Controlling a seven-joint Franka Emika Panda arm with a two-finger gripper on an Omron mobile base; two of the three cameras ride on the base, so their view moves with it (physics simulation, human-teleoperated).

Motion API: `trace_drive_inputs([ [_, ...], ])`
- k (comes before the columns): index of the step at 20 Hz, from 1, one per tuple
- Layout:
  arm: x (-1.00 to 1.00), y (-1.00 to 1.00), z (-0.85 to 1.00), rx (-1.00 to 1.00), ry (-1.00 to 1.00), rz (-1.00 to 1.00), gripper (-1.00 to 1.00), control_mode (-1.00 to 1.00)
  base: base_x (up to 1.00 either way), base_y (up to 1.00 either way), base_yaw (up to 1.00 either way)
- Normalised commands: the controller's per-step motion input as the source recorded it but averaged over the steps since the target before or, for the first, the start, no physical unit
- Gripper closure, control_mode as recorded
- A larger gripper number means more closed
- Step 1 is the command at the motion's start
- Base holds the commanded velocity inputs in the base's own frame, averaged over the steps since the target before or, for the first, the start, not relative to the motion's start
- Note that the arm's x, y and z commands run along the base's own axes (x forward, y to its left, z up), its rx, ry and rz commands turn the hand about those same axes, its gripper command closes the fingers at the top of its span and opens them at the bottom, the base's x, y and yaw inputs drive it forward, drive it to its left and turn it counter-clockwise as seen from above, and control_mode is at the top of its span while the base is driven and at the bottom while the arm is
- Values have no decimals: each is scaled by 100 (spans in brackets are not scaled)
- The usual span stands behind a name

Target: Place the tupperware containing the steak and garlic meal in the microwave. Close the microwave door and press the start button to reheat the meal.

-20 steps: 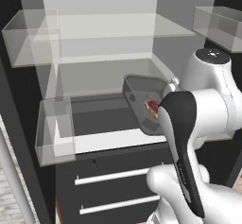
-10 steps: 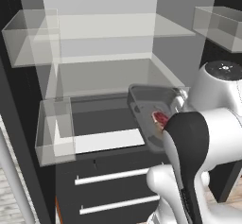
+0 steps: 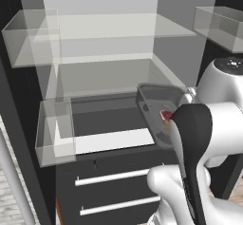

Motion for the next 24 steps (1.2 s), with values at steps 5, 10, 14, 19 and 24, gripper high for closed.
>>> trace_drive_inputs([
  [5,6,0,0,0,1,0,100,-100,0,0,0],
  [10,1,0,0,0,0,0,100,-100,0,0,0],
  [14,0,0,0,0,0,0,100,100,-42,1,0],
  [19,0,0,0,0,0,0,100,100,-79,7,0],
  [24,0,0,0,0,0,0,100,100,-85,10,0],
])
